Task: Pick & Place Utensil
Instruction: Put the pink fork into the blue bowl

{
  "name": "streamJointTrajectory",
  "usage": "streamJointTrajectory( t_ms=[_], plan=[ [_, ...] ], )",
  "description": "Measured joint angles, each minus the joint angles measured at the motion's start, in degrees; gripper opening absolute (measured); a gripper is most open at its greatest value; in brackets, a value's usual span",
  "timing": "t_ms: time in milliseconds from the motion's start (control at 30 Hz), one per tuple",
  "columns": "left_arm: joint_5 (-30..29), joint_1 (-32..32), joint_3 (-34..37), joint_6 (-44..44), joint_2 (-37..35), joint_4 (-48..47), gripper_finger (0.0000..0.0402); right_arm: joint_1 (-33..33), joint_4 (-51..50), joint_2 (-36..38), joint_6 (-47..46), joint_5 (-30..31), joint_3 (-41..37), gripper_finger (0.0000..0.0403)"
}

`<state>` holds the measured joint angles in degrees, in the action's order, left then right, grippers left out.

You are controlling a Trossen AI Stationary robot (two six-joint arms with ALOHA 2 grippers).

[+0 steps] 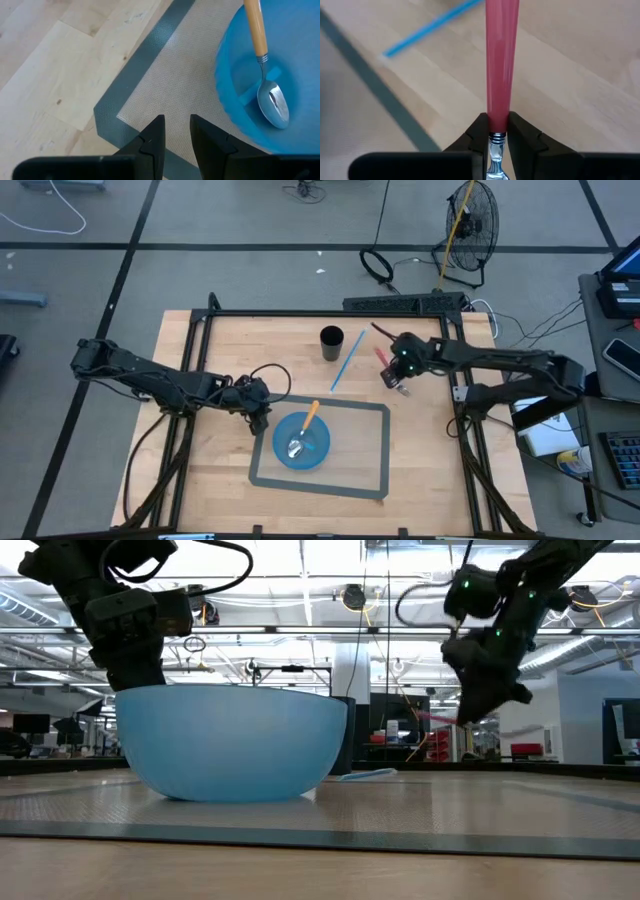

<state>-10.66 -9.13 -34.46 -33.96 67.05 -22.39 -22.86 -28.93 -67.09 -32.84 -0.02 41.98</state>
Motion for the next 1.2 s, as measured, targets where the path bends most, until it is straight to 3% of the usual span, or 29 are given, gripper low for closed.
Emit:
streamJointTrajectory(
  t_ms=[367, 733, 1200],
  plan=[
    [0.0, 0.0, 0.0, -0.1, 0.0, 0.2, 0.0093, 7.8, 15.3, 6.7, -3.7, 0.0, 0.1, 0.004],
    [0.0, 0.0, 0.0, 0.2, 0.0, 0.6, 0.0093, 15.6, 37.8, 5.1, -2.5, 0.0, 0.1, 0.004],
    [0.0, 0.1, 0.0, 1.1, 0.0, 11.4, 0.0093, 21.5, 45.7, -0.2, -0.7, 0.0, 0.1, 0.004]
  ],
)
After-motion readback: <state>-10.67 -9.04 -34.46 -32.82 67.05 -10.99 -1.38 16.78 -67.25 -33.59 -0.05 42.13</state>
